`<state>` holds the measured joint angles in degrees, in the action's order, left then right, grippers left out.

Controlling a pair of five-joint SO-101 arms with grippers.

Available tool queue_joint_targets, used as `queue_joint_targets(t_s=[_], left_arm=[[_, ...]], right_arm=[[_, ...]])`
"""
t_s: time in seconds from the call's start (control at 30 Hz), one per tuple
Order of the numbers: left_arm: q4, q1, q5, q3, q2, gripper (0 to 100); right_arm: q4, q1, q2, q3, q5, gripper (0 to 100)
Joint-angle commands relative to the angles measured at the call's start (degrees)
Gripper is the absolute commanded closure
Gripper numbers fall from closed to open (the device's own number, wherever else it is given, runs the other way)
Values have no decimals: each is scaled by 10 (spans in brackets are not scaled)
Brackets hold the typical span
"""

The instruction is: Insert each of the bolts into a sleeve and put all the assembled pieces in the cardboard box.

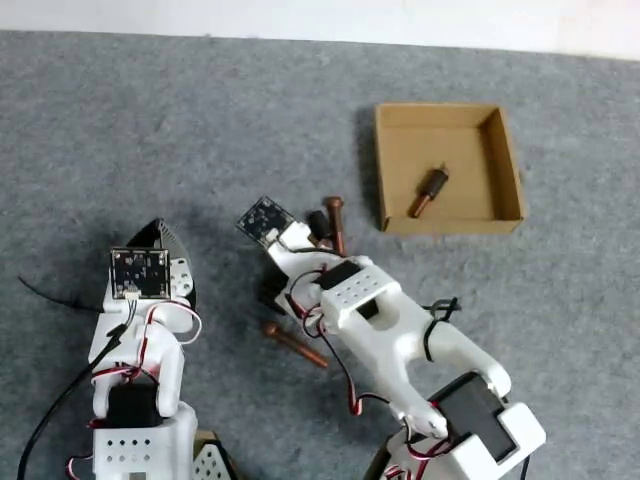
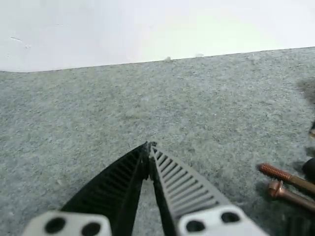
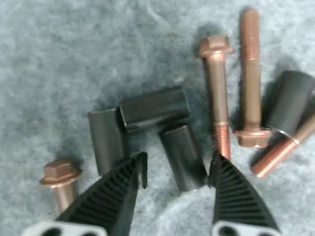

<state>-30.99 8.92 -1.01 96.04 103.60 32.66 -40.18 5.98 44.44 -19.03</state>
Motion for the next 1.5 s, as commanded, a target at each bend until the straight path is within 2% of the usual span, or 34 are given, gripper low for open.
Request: queue_joint_targets(t_s=[0.0,0.2,0.43,0.83,0.9,1.03,1.33,1.47], left_arm=[[11,5,3,10,7,992],[11,5,3,11,7,992],[10,5,3,11,7,992],[10,5,3,11,7,992],[10,5,3,11,7,992],[10,5,3,11,7,992],[10,5,3,11,7,992],[10,5,3,11,7,992]], right_arm=[[0,7,3,1,-34,805],[0,7,0,2,-42,805],[9,7,-109,-40,-49,805],[27,15,-116,-74,-50,810],[27,14,-116,-73,-51,850],[27,14,-116,-74,-48,998],[27,17,-105,-73,-47,995],[27,36,-42,-53,-37,995]])
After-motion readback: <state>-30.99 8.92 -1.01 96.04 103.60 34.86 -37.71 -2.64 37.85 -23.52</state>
